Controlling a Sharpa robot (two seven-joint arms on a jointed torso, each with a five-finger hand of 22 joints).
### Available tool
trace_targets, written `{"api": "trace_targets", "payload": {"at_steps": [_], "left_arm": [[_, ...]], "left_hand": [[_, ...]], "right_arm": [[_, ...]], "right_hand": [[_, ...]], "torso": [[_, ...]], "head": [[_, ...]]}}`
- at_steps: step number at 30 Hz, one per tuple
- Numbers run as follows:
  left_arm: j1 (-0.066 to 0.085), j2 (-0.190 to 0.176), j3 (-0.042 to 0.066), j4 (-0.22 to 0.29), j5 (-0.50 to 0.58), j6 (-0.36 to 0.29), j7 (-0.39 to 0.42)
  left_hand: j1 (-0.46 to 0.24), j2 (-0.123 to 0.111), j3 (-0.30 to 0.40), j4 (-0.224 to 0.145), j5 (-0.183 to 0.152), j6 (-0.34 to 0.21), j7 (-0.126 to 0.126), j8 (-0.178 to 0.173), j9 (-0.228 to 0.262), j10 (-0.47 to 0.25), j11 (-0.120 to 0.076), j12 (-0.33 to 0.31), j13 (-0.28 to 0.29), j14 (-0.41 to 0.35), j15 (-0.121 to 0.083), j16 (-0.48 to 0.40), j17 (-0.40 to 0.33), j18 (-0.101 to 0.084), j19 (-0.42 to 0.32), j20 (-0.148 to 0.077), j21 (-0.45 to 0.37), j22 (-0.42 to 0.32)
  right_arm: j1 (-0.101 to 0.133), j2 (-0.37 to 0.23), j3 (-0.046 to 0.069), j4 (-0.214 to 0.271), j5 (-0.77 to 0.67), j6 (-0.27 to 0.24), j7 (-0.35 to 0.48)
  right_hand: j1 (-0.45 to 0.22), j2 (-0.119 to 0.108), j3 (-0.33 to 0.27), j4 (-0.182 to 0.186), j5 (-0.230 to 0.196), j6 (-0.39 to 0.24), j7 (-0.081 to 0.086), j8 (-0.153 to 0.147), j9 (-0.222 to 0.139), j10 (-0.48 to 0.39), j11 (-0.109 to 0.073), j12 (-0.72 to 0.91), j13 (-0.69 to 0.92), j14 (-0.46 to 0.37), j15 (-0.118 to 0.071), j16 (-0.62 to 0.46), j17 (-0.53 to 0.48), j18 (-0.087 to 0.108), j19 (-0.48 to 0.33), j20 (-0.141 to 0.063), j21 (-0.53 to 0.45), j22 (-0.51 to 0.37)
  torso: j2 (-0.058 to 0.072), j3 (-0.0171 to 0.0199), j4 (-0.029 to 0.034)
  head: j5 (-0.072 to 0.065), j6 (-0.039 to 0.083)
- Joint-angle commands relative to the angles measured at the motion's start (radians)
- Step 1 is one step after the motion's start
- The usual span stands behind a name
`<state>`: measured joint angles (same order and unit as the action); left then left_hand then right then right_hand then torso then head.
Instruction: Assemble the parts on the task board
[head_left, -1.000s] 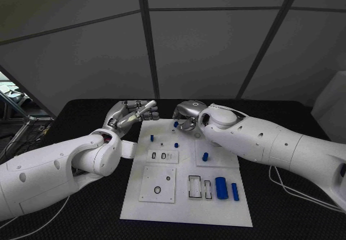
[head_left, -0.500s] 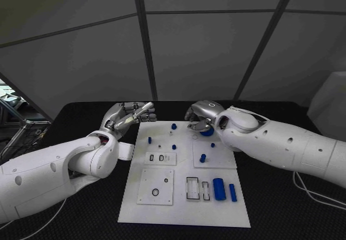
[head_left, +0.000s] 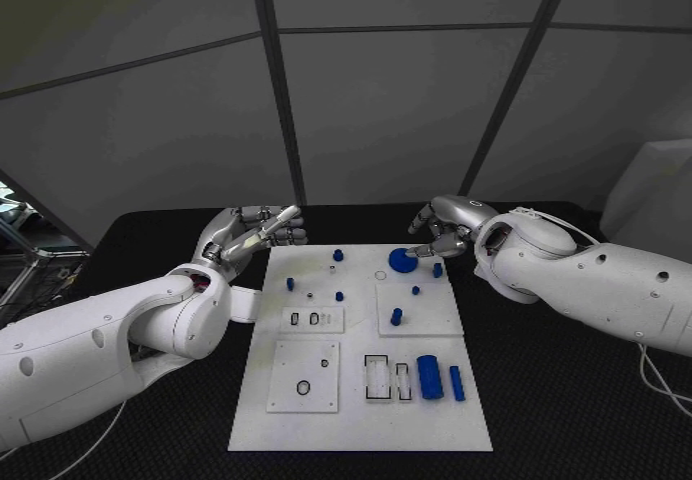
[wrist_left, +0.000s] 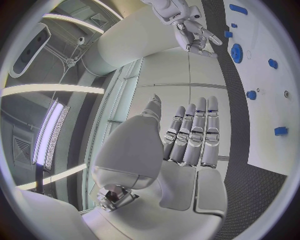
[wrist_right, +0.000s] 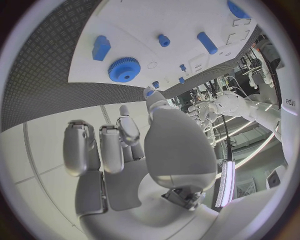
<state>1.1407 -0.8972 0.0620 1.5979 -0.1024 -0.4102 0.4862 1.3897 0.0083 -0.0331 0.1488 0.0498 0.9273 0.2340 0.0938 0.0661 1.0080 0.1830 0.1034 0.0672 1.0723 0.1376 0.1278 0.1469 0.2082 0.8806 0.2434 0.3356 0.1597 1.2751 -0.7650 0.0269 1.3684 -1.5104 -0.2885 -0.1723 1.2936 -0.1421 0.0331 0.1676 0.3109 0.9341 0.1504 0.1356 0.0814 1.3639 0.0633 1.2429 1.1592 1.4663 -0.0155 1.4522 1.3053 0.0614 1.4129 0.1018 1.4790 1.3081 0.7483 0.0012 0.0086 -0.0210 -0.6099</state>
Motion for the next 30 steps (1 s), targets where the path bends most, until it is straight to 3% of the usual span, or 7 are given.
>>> {"api": "trace_targets", "payload": {"at_steps": [1,11,30], "left_arm": [[0.001,0.003,0.001,-0.002,-0.001,0.017,0.004],[0.001,0.007,0.001,-0.006,-0.001,0.019,0.003],[0.001,0.013,0.001,-0.011,-0.001,0.018,0.002]], "left_hand": [[-0.003,0.003,-0.002,-0.006,0.002,-0.002,0.002,-0.004,-0.001,-0.005,0.001,-0.006,-0.001,-0.005,-0.001,-0.005,0.001,-0.028,-0.005,-0.001,-0.002,-0.001],[-0.003,0.004,-0.001,-0.006,0.002,-0.001,0.001,-0.004,-0.001,-0.005,0.000,-0.006,-0.001,-0.005,-0.001,-0.006,0.002,-0.028,-0.005,-0.001,-0.002,-0.002],[-0.002,0.005,-0.001,-0.007,0.002,-0.001,0.001,-0.004,0.000,-0.004,0.000,-0.006,-0.001,-0.004,-0.001,-0.006,0.002,-0.028,-0.005,0.000,-0.002,-0.002]], "right_arm": [[0.002,0.011,0.001,-0.016,0.040,0.073,-0.045],[0.002,0.066,0.002,-0.084,0.021,0.113,-0.046],[0.000,0.114,0.001,-0.129,-0.005,0.178,-0.031]], "right_hand": [[0.026,-0.001,-0.018,0.031,0.000,-0.017,0.005,0.010,-0.002,0.031,0.005,0.085,0.105,0.071,0.010,0.027,0.083,-0.018,0.016,0.004,0.010,0.059],[0.056,0.003,-0.031,0.062,0.007,-0.038,0.013,0.018,-0.004,0.061,0.014,0.149,0.186,0.081,0.019,0.060,0.142,-0.023,0.032,0.013,0.021,0.087],[0.086,0.021,-0.025,0.056,0.013,-0.031,0.012,0.033,-0.002,0.083,0.015,0.184,0.231,0.086,0.021,0.075,0.172,-0.026,0.041,0.015,0.028,0.102]], "torso": [[0.002,0.0001,0.0010],[0.003,-0.0023,0.0018],[0.002,0.0000,0.0017]], "head": [[0.001,-0.002],[0.000,-0.008],[0.003,-0.023]]}}
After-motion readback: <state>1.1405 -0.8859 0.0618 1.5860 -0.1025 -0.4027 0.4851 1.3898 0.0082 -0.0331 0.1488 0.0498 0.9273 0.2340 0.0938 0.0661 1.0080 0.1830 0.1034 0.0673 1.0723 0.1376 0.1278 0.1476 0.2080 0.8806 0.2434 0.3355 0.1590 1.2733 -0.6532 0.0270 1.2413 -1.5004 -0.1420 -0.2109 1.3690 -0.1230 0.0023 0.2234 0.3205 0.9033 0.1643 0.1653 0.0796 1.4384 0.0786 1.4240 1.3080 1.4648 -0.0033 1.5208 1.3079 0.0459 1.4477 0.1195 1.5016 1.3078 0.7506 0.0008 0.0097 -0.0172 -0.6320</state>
